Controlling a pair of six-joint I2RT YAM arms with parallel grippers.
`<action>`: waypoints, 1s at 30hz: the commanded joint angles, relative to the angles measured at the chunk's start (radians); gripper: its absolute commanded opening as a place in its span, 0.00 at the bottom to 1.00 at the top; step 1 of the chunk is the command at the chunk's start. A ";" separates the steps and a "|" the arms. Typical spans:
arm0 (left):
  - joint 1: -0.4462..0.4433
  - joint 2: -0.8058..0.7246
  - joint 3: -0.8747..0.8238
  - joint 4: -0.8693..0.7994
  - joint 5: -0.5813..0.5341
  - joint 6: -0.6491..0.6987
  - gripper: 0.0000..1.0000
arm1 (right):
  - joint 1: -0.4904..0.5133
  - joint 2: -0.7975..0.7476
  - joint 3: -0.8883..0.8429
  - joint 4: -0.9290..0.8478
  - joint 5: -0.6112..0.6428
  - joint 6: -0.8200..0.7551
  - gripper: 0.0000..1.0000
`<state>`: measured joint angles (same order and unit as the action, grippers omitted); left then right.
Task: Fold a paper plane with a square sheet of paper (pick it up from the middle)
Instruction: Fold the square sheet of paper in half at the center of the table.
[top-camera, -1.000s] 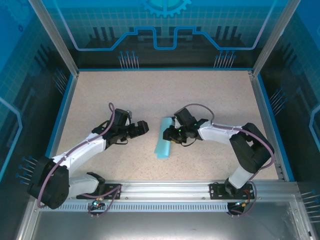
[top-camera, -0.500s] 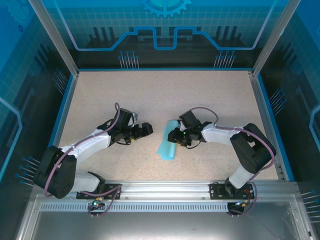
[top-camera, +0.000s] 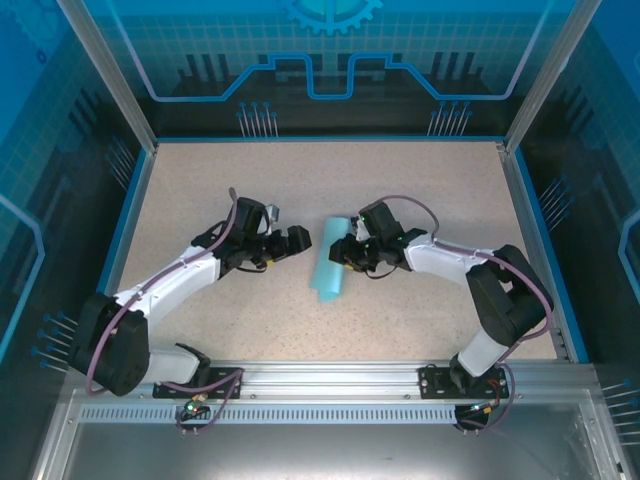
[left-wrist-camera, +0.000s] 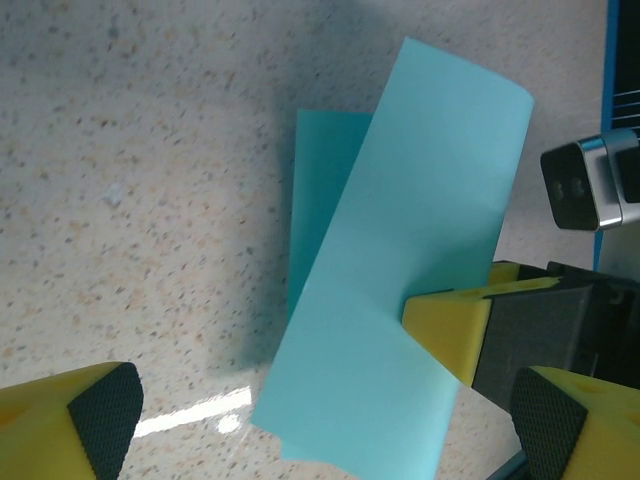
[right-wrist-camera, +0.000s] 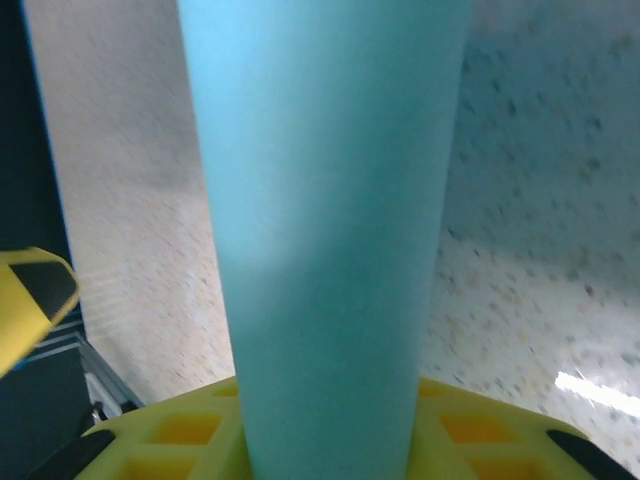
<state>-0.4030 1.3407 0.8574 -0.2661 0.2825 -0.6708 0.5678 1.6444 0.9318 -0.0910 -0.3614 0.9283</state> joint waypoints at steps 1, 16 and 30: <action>0.008 0.033 0.048 -0.044 0.016 0.004 0.99 | -0.022 0.044 0.030 -0.005 -0.004 0.029 0.36; -0.004 0.149 0.098 -0.020 0.104 -0.016 0.96 | -0.026 0.023 -0.044 -0.095 0.042 0.001 0.51; -0.100 0.195 0.123 -0.017 0.080 -0.035 0.87 | -0.048 0.007 -0.032 -0.299 0.085 -0.142 0.64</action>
<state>-0.4934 1.5265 0.9623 -0.2817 0.3492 -0.6823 0.5354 1.6531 0.8974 -0.3325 -0.2794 0.8284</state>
